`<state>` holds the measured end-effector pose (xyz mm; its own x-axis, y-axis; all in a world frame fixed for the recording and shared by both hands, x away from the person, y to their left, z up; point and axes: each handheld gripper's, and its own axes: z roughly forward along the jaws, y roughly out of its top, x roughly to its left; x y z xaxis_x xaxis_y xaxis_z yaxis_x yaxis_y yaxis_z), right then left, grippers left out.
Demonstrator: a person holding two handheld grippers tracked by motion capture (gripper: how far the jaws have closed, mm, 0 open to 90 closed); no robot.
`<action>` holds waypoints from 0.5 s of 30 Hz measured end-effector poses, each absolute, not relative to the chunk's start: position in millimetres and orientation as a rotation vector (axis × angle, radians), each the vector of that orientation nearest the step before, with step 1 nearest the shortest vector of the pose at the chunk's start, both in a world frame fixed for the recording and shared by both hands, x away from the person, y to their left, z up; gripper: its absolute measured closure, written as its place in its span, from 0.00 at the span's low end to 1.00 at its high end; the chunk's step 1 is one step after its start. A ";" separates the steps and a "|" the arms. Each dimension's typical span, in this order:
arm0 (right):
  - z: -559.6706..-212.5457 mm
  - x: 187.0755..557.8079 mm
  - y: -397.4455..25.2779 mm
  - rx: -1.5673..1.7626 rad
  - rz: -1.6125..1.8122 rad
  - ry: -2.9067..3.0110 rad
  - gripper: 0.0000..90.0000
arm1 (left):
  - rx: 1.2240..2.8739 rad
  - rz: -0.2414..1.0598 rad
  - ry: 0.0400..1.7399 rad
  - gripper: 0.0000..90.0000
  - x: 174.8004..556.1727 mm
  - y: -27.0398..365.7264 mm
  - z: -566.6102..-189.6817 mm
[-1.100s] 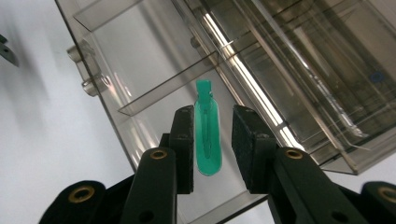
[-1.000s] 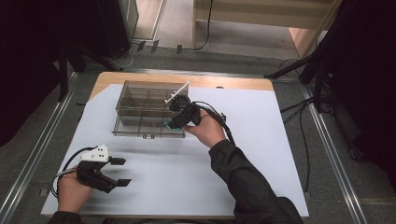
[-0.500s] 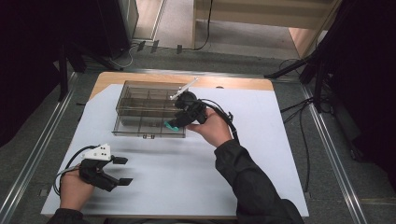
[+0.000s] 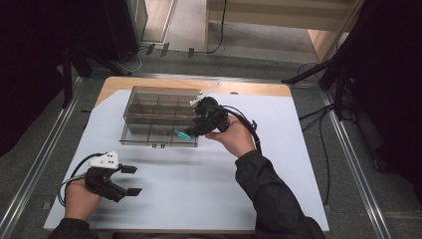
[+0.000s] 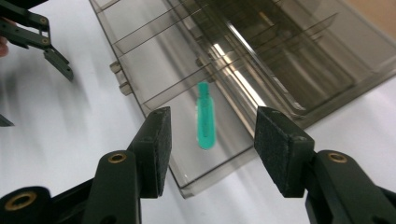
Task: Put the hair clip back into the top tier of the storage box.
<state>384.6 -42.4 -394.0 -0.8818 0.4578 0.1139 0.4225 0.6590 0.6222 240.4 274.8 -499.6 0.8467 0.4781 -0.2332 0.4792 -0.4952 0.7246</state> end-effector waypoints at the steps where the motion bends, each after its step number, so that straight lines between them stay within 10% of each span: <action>1: -393.2 385.4 -45.2 0.741 1.056 2.807 0.49 | 2.167 0.000 0.698 0.22 241.2 275.2 -499.5; 15: -388.7 387.0 -73.6 0.819 1.078 2.730 0.41 | 2.176 -0.018 0.682 0.22 248.4 267.8 -499.6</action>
<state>387.0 -73.6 -388.7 -0.8513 0.5139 0.1056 0.4476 0.6063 0.6574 248.4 267.8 -499.6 0.8521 0.4656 -0.2392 0.4774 -0.5039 0.7199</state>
